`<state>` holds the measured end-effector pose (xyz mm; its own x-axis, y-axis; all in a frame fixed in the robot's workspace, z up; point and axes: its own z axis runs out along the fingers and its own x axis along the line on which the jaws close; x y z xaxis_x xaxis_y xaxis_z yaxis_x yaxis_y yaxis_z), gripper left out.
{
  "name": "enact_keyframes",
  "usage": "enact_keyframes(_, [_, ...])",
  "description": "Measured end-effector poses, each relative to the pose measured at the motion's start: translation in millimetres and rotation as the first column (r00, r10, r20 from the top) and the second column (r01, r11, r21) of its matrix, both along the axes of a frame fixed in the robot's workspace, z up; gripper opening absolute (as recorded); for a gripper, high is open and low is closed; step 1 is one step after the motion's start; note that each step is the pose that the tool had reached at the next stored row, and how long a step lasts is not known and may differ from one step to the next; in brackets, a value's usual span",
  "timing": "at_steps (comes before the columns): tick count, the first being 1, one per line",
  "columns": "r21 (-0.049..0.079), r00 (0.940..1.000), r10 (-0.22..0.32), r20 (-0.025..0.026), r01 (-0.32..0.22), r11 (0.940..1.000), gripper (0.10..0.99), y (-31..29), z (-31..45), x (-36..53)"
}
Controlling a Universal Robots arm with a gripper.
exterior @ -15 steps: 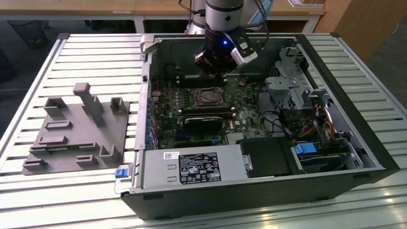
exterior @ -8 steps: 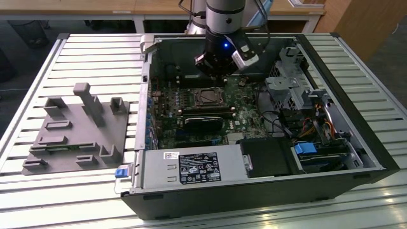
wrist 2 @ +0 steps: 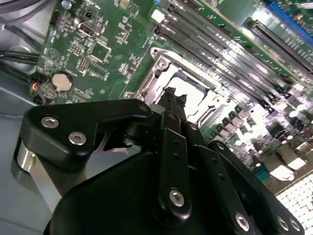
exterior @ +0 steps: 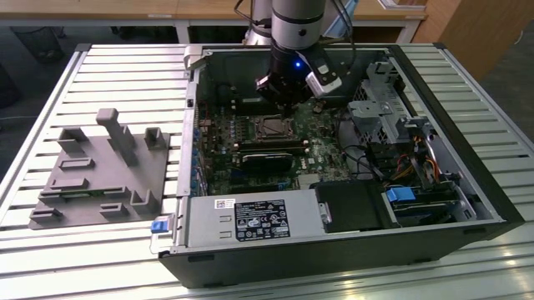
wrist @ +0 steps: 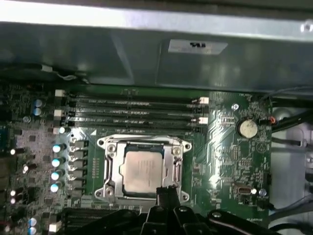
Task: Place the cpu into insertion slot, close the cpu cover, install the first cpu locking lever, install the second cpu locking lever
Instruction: 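Install the second cpu locking lever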
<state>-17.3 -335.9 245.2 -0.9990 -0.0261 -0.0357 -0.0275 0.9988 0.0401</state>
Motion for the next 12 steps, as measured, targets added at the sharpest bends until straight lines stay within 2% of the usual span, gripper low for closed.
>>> enact_keyframes(1, [0.0, 1.0, 0.0, -0.0058, 0.0, 1.0, 0.106, -1.4, -0.2, 0.1])
enact_keyframes(2, [0.0, 1.0, 0.0, -0.0089, 0.0, 1.0, 0.106, -3.2, -0.6, 0.1])
enact_keyframes(12, [0.001, 0.9999, 0.0, -0.0111, 0.0, 1.0, 0.106, -24.7, -1.5, 0.1])
